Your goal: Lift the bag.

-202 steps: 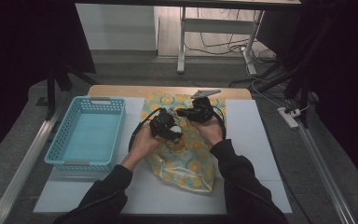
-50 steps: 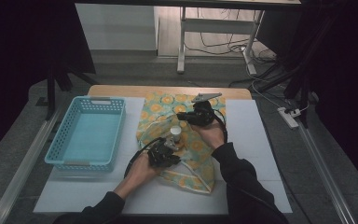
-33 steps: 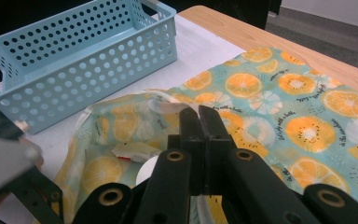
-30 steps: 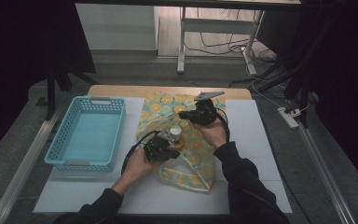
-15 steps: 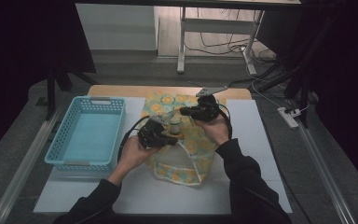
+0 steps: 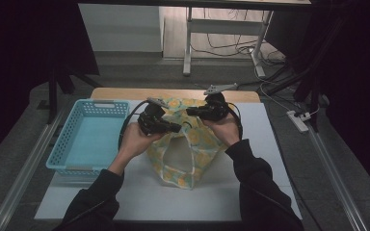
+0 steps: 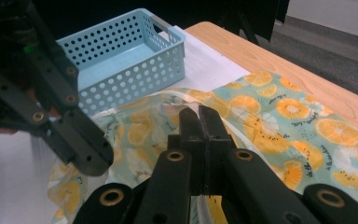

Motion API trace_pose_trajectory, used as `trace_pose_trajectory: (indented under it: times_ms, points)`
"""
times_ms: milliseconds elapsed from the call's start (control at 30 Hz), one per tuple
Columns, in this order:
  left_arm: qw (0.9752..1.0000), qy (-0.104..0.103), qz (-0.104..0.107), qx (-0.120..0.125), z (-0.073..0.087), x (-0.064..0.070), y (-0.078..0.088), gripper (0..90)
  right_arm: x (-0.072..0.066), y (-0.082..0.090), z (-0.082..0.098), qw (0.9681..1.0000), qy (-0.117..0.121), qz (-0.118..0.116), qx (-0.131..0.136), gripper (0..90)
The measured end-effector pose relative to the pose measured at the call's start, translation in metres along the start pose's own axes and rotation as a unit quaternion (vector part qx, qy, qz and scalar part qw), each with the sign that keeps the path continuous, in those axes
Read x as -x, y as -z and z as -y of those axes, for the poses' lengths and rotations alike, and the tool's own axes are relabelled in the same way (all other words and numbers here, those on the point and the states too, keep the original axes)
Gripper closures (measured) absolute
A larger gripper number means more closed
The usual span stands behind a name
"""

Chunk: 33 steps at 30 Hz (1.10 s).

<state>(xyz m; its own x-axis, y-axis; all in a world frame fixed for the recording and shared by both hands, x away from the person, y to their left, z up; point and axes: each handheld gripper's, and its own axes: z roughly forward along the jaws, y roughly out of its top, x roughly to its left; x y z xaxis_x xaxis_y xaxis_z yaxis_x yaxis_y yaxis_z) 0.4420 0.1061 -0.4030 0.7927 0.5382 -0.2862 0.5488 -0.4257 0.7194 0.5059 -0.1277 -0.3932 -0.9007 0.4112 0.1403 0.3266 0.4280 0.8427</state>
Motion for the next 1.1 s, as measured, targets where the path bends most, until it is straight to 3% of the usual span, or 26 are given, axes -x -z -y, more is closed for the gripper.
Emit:
trace_pose_trajectory:
  times_ms: [533,733,1100]
  points:
    - [0.9989,-0.014,-0.012,0.043,-0.037,0.004,0.034,90.0,-0.011,0.019,-0.029,0.9997,0.013,-0.013,0.015,90.0]
    - [0.9980,-0.025,-0.019,0.055,-0.054,0.009,0.049,90.0,-0.014,0.025,-0.041,0.9993,0.013,-0.023,0.026,90.0]
    - [0.9955,-0.036,-0.026,0.084,-0.079,0.016,0.070,90.0,-0.020,0.043,-0.067,0.9985,0.025,-0.019,0.044,90.0]
